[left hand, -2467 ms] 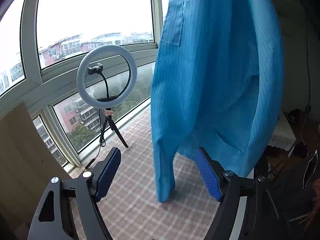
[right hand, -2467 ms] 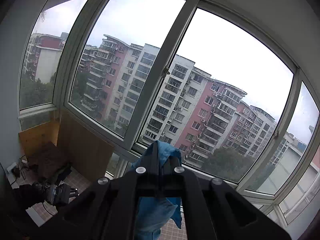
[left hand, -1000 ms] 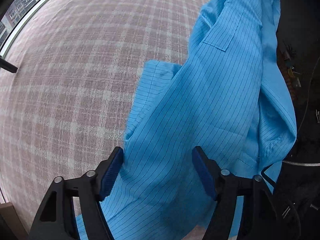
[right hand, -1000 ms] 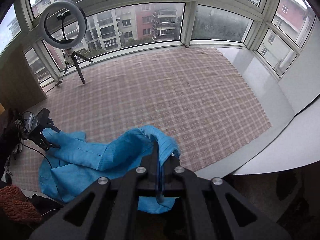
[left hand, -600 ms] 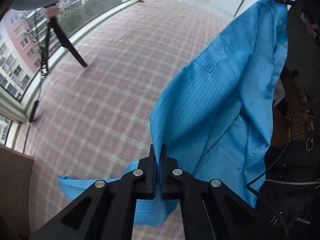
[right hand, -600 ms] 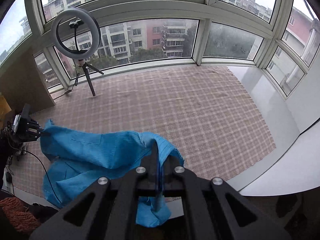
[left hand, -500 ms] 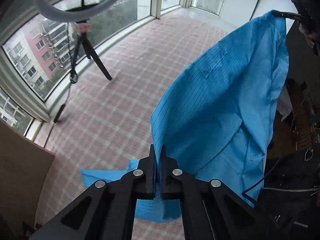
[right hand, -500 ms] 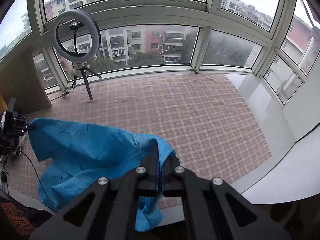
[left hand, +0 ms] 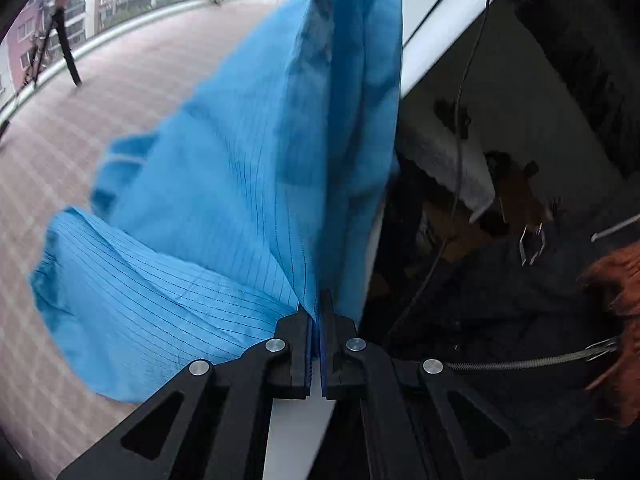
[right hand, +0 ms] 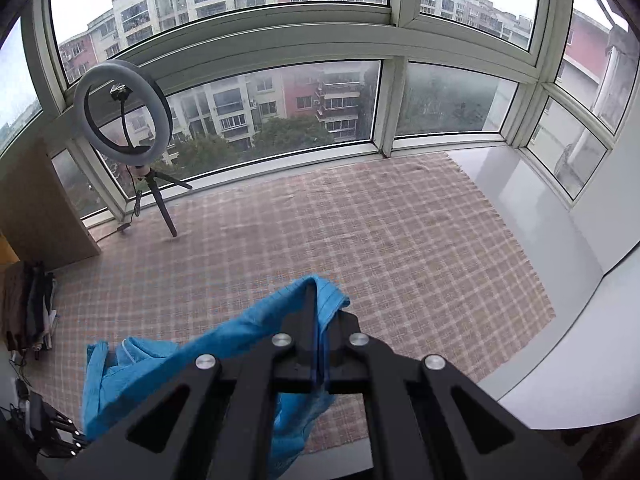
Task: Fold clothes
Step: 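Hold the coat up with both tools and shake it out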
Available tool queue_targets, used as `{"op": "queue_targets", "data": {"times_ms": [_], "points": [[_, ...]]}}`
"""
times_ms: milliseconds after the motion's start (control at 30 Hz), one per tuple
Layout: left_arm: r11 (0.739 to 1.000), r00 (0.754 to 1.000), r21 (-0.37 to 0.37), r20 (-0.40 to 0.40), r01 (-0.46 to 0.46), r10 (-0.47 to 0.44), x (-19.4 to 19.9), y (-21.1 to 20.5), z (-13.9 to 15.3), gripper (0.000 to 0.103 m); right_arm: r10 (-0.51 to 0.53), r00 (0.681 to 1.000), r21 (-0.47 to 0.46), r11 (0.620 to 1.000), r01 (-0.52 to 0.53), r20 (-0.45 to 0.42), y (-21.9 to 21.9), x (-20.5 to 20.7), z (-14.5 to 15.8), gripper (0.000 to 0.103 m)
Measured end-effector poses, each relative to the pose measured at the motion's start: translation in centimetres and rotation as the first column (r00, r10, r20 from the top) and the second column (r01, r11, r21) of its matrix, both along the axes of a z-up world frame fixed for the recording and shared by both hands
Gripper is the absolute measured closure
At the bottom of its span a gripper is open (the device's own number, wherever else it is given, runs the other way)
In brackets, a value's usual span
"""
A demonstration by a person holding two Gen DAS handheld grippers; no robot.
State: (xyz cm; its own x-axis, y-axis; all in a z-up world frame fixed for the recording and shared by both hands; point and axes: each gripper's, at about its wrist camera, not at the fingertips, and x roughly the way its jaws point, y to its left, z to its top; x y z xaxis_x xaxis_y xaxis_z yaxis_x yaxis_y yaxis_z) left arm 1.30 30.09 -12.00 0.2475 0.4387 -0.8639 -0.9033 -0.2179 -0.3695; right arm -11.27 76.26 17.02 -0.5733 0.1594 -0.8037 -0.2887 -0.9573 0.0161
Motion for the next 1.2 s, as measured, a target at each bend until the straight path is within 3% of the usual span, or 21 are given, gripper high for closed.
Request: {"op": "queue_targets", "data": {"times_ms": [100, 167, 300, 400, 467, 533, 633, 800, 933, 1100, 1200], "points": [[0.998, 0.999, -0.048, 0.009, -0.034, 0.035, 3.5, 2.3, -1.7, 0.093, 0.097, 0.995, -0.001, 0.995, -0.097, 0.002, -0.7, -0.8, -0.1, 0.102], [0.992, 0.992, -0.055, -0.064, -0.115, 0.112, 4.0, 3.2, -0.3, 0.091, 0.166, 0.986, 0.006, 0.986, -0.166, 0.007, -1.3, -1.5, 0.2, 0.102], [0.964, 0.950, -0.024, -0.177, -0.264, 0.256, 4.8, 4.8, 3.5, 0.079, 0.281, 0.960, 0.028, 0.959, -0.280, -0.017, -2.0, -2.8, 1.4, 0.102], [0.963, 0.936, 0.041, -0.226, -0.268, 0.270, 6.2, 8.2, 5.9, 0.073, 0.321, 0.947, 0.052, 0.946, -0.319, -0.032, -2.0, -3.7, 1.6, 0.102], [0.969, 0.939, 0.084, -0.241, -0.231, 0.245, 7.3, 11.3, 6.2, 0.060, 0.339, 0.940, 0.053, 0.940, -0.337, -0.037, -1.9, -4.2, 1.4, 0.102], [0.973, 0.945, 0.099, -0.238, -0.208, 0.226, 8.0, 14.2, 5.4, 0.060, 0.352, 0.935, 0.039, 0.936, -0.351, -0.036, -1.6, -4.6, 1.0, 0.102], [0.970, 0.961, 0.126, -0.159, -0.207, 0.225, 8.3, 17.5, 3.5, 0.060, 0.354, 0.935, 0.020, 0.935, -0.353, -0.031, -0.9, -4.9, 0.5, 0.102], [0.968, 0.957, 0.062, -0.149, -0.244, 0.250, 8.4, 19.9, -0.9, 0.060, 0.366, 0.930, 0.018, 0.931, -0.365, -0.027, -0.6, -4.9, 0.5, 0.102], [0.956, 0.934, -0.003, -0.212, -0.294, 0.287, 8.0, 20.1, -2.7, 0.063, 0.382, 0.924, 0.021, 0.924, -0.381, -0.030, -0.9, -4.7, 0.8, 0.102], [0.942, 0.906, -0.007, -0.276, -0.335, 0.321, 6.9, 18.4, -2.4, 0.071, 0.406, 0.914, 0.024, 0.914, -0.405, -0.030, -1.5, -4.7, 1.0, 0.102], [0.942, 0.919, -0.010, -0.225, -0.335, 0.325, 6.6, 17.6, -2.3, 0.074, 0.416, 0.909, 0.020, 0.909, -0.415, -0.031, -1.9, -4.8, 1.0, 0.102]]}}
